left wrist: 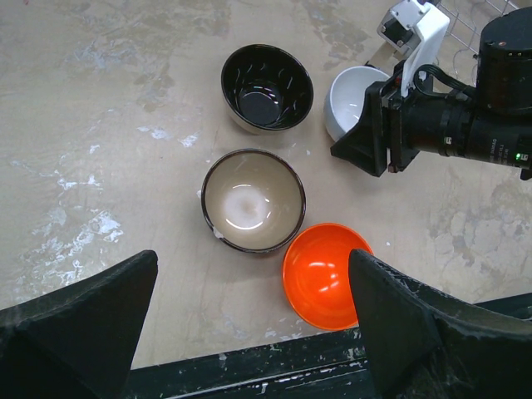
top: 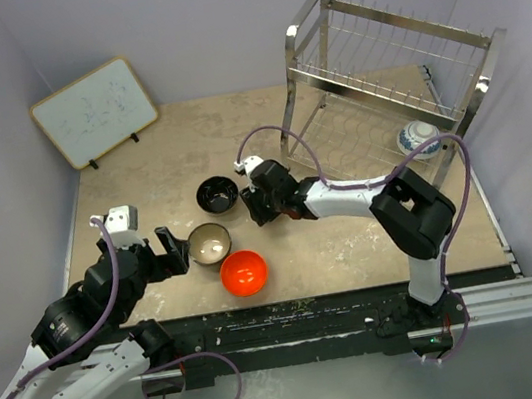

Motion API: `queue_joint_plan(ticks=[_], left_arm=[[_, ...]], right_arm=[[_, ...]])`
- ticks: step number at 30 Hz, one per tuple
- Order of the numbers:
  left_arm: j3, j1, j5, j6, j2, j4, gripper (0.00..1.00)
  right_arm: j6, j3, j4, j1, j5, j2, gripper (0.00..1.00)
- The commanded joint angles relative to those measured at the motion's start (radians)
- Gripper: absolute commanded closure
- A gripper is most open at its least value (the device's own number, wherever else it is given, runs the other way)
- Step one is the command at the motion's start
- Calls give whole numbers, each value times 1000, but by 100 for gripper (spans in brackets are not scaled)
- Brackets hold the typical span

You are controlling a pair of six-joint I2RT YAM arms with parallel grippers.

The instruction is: Load the bowls into the dish rack

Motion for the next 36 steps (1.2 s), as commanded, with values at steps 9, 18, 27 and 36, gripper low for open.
queue_joint_plan(ticks=[9,18,27,36], left_arm=[[0,-1,-11,2,-8,27,1],[0,-1,-9,2,-8,29,1],[-1,-1,-4,2,-24,27,1],[-1,-1,-5,2,-27,28,1]], right_arm=[[-10,32,17,26,46,-50,94],[132,-70,104,30,-114,-285,100],[290,-141,278,24,-303,-378,100],[421,-269,433,-75,-450,-423,100]])
